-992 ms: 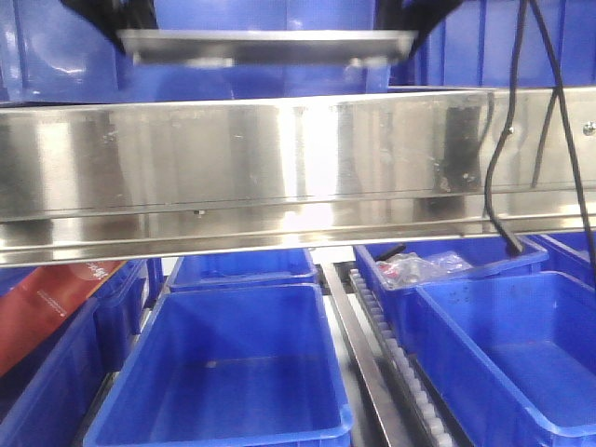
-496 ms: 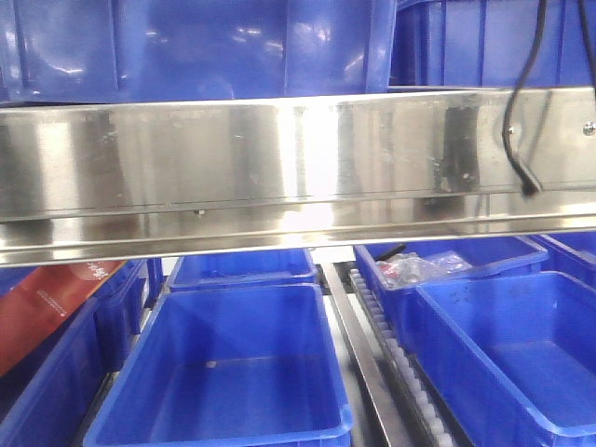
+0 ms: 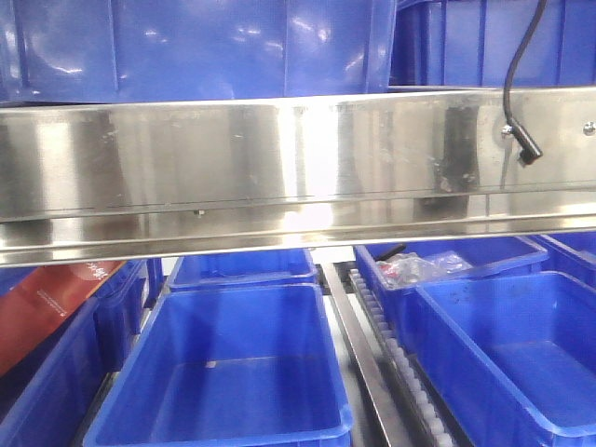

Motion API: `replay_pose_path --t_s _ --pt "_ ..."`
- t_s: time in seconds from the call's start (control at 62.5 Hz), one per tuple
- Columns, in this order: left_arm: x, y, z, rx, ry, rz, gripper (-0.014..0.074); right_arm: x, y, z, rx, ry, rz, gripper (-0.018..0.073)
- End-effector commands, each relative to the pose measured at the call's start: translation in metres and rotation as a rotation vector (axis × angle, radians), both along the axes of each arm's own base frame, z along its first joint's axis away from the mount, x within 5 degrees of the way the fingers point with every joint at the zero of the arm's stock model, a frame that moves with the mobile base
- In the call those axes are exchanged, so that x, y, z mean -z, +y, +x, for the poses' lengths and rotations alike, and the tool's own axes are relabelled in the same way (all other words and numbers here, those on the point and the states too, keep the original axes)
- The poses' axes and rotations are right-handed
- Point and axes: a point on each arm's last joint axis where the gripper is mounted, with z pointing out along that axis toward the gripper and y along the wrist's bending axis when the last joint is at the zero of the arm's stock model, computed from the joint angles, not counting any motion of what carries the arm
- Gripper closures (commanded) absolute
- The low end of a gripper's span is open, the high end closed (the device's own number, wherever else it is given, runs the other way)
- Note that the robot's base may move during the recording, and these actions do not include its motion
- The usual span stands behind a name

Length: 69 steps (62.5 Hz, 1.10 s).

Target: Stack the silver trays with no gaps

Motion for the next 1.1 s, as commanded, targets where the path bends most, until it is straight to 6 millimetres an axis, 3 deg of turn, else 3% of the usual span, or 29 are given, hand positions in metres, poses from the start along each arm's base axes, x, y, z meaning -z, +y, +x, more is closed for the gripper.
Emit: replay_pose_path --t_s 0.0,0.352,1.088 --pt "-0.0186 -0.0056 -0.0061 0.053 -0.118 -0.046 0.061 -0.021 0.0021 -0.0042 -0.01 -0.143 0.045 0.0641" --pt "-0.0264 -0.0064 -0.0049 0.069 -0.216 -0.021 0.061 -0.0215 0.0021 -0.0041 -0.009 -0.149 0.047 0.0641" --pt "-0.0265 -0.0061 -0.0048 0.068 -0.219 -0.015 0.0613 -0.0217 0.0021 -0.0041 -0.009 -0.151 0.048 0.0641"
